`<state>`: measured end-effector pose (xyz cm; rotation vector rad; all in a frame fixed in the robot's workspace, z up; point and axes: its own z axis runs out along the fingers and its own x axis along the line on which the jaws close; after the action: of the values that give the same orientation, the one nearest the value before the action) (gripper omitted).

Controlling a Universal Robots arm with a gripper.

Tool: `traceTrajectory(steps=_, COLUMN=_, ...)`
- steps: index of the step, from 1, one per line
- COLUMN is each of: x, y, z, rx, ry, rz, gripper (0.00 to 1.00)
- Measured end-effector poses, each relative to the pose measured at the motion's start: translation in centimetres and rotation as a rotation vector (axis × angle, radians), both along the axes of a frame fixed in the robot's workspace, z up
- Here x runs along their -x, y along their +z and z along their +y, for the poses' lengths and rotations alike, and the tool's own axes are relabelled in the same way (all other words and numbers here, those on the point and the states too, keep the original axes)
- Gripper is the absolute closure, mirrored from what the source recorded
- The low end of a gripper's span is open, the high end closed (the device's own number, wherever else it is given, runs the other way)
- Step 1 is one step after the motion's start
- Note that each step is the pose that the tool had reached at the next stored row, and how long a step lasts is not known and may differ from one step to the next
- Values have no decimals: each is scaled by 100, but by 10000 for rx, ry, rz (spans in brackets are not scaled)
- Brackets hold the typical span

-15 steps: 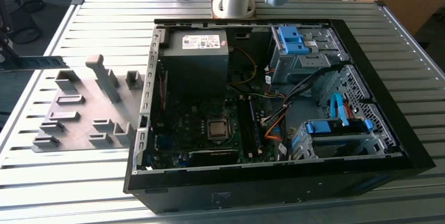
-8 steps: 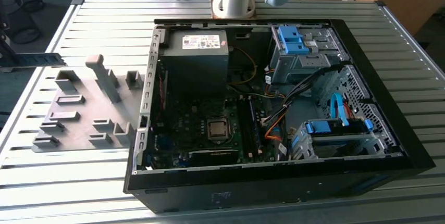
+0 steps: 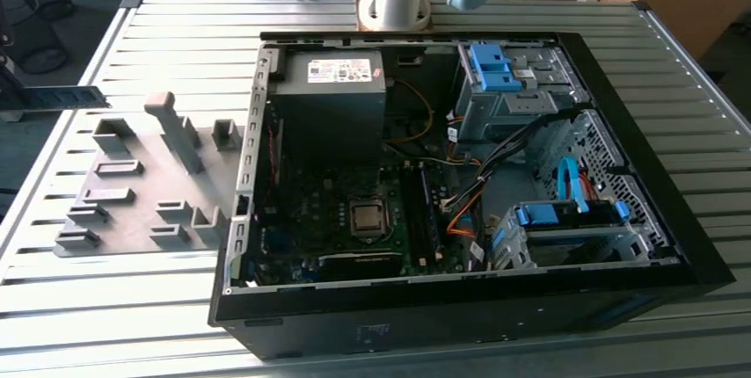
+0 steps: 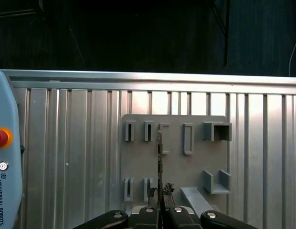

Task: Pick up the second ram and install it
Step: 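Pick up the second ram and move it above second insertion slot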

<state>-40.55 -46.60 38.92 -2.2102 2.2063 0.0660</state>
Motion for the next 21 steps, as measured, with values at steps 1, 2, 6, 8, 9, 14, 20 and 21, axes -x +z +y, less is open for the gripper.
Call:
traceTrajectory(steps=1, x=-1, y=0, z=0, rx=0, ry=0, rz=-1, gripper=86)
traceTrajectory(steps=2, x=-3, y=-1, z=-1, rx=-1, ry=1, rz=-1, gripper=86)
traceTrajectory(steps=6, x=-67, y=-1, z=-1, rx=-1, ry=1, rz=-1, gripper=86)
traceTrajectory(steps=8, x=-72, y=0, z=-1, rx=0, ry=1, rz=0, gripper=86)
traceTrajectory(steps=9, x=-74, y=-1, z=-1, rx=-1, ry=1, rz=-1, gripper=86)
traceTrajectory(steps=14, x=-90, y=-1, z=-1, rx=-1, ry=1, rz=-1, gripper=86)
traceTrajectory(steps=20, x=-109, y=0, z=0, rx=0, ry=1, rz=0, gripper=86)
traceTrajectory(steps=21, x=-113, y=-1, z=-1, rx=-1, ry=1, rz=-1, gripper=86)
